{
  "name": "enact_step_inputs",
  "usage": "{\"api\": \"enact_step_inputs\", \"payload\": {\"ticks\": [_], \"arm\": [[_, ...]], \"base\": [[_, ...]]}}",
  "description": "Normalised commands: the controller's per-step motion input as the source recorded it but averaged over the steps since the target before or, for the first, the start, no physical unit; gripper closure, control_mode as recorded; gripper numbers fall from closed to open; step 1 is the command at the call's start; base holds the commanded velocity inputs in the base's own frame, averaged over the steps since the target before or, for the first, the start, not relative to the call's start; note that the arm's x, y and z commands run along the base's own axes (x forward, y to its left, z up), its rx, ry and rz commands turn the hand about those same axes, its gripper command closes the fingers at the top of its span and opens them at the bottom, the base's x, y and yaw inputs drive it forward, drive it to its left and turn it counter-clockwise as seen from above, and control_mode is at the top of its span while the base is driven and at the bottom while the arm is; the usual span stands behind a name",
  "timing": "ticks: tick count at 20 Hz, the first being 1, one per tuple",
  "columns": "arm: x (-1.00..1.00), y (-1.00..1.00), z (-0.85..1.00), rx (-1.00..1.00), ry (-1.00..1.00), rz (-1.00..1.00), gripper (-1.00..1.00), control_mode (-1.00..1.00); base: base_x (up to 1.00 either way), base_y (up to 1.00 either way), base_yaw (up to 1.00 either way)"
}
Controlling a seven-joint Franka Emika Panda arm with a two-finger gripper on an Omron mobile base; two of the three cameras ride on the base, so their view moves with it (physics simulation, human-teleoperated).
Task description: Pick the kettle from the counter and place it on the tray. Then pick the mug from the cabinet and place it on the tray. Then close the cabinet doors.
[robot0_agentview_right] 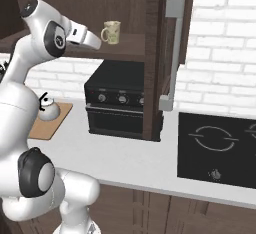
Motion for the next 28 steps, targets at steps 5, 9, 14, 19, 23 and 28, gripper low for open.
{"api": "enact_step_inputs", "payload": {"ticks": [5, 9, 14, 19, 23, 28], "arm": [[0.36, 0.00, 0.04, 0.00, 0.02, -0.09, -1.00, -1.00], [0.47, 0.00, 0.04, 0.00, 0.01, -0.10, -1.00, -1.00], [0.41, -0.01, 0.03, 0.00, 0.00, -0.07, -1.00, -1.00], [0.27, -0.17, 0.07, 0.00, 0.02, -0.02, -1.00, -1.00], [0.19, -0.01, 0.00, 0.00, 0.00, -0.01, -1.00, -1.00], [0.18, 0.00, 0.00, 0.00, 0.00, 0.00, -1.00, -1.00]], "base": [[0.00, 0.00, 0.00], [0.00, 0.00, 0.00], [0.00, 0.00, 0.00], [0.00, 0.00, 0.00], [0.00, 0.00, 0.00], [0.00, 0.00, 0.00]]}}
